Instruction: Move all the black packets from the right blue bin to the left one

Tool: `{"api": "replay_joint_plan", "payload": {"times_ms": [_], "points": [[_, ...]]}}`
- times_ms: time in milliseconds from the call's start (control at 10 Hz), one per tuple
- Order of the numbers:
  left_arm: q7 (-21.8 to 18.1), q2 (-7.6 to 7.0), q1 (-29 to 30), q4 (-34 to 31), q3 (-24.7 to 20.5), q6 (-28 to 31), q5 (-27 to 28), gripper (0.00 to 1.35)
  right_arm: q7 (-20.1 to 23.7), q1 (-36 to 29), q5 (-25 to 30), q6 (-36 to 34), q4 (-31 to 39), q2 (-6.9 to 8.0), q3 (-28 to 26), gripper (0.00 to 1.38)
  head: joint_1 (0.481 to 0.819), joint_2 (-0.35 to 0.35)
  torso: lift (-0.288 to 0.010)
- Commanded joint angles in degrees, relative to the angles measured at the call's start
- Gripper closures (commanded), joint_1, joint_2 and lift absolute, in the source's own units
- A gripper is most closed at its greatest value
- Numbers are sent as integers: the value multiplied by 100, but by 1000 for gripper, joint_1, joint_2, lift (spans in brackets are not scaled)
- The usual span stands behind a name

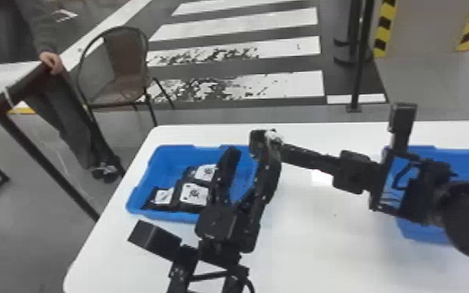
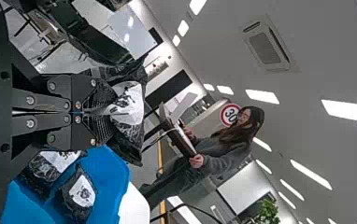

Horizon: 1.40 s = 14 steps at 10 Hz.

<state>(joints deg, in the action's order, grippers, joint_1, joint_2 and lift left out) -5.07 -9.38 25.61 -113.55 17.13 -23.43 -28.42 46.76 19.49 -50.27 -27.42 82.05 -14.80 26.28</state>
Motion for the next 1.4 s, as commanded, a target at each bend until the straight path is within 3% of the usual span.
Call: {"api": "replay_joint_plan", "payload": {"times_ms": [0, 200, 700, 1300], "points": [[-12, -90, -86, 0, 252, 163, -71, 429, 0, 34, -69, 0, 28, 3, 80, 1170, 695, 228, -140], [-12, -46, -72, 0, 126, 247, -60, 429, -9, 34, -195, 0, 28, 12, 274, 1170, 695, 202, -140], [41, 209, 153, 14, -662, 22, 466, 429, -97, 20, -355, 239, -70, -15, 412, 1170, 695, 281, -140], [41, 200, 111, 14, -616, 205, 420, 429, -114, 63, -309, 239, -56, -15, 423, 1170, 695, 288, -140]]}}
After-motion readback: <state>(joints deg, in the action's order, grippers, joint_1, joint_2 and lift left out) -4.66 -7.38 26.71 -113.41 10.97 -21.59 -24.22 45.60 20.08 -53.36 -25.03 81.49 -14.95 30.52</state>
